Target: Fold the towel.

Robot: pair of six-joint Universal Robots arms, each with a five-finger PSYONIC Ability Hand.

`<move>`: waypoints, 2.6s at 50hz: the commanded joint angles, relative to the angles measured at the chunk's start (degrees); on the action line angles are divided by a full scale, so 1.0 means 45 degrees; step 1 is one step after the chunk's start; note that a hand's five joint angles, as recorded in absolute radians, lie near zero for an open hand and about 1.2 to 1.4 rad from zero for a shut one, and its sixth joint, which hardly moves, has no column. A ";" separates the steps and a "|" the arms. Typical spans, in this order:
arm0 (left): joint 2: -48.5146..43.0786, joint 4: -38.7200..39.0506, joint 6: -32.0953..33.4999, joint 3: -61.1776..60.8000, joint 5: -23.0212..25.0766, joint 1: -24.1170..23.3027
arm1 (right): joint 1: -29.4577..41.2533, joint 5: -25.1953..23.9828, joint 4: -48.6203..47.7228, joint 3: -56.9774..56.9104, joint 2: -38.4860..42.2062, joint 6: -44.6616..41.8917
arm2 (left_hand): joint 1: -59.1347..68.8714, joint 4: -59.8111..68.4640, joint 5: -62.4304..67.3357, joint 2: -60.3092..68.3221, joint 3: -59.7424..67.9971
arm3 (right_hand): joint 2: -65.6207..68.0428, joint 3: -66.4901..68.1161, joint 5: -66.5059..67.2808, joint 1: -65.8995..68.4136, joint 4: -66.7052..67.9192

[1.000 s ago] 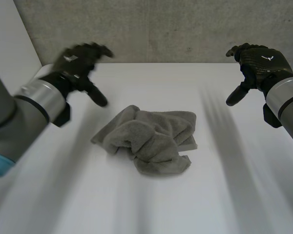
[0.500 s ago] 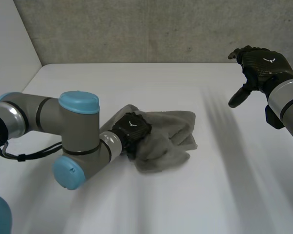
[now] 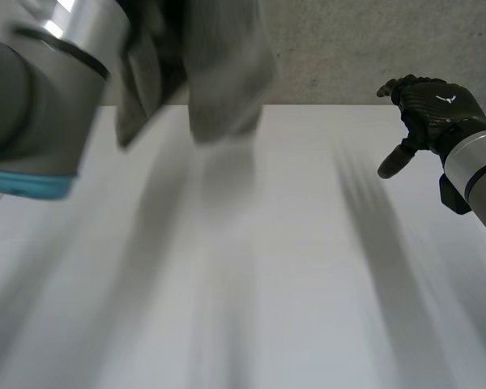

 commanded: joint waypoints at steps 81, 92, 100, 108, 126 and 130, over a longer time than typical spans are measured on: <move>0.0516 -0.3851 0.1384 -0.9436 0.1805 0.2144 | 0.4108 -0.1992 -0.0748 -0.0196 0.5652 0.2871 | -0.9200 -0.0747 -0.9358 -0.9210 -0.0658 | 0.7208 -0.0552 0.7374 0.7343 -0.0970; -0.0791 -0.3323 0.0956 -0.9241 0.1025 0.1949 | 0.3602 -0.1855 -0.1432 0.0506 0.4133 0.3262 | -0.7701 -0.0747 -0.7858 -0.7710 -0.0658 | 1.4596 -0.0552 1.4762 1.4731 -0.0970; -0.1066 -0.3244 0.0252 -0.9123 0.0985 0.1793 | 0.2213 -0.1914 -0.1393 0.1113 0.2684 0.3086 | -0.7813 -0.0747 -0.7970 -0.7822 -0.0658 | 1.4596 -0.0552 1.4762 1.4731 -0.0970; -0.1066 -0.3108 0.0232 -0.9240 0.0985 0.1539 | 0.1178 -0.2031 -0.1471 0.2070 0.1570 0.2285 | -0.7740 -0.0747 -0.7897 -0.7749 -0.0658 | 1.4596 -0.0552 1.4762 1.4731 -0.0970; -0.1808 -0.3010 0.0252 -0.9416 0.1024 0.1031 | 0.0534 -0.2050 -0.1588 0.3066 0.1180 0.1894 | -0.7814 -0.0747 -0.7971 -0.7823 -0.0658 | 1.4596 -0.0552 1.4762 1.4731 -0.0970; -0.2275 -0.2894 0.0291 -0.9144 0.1004 0.1011 | 0.0534 -0.2070 -0.1569 0.3085 0.1180 0.1894 | -0.7963 -0.0747 -0.8120 -0.7972 -0.0658 | 1.4596 -0.0552 1.4762 1.4731 -0.0970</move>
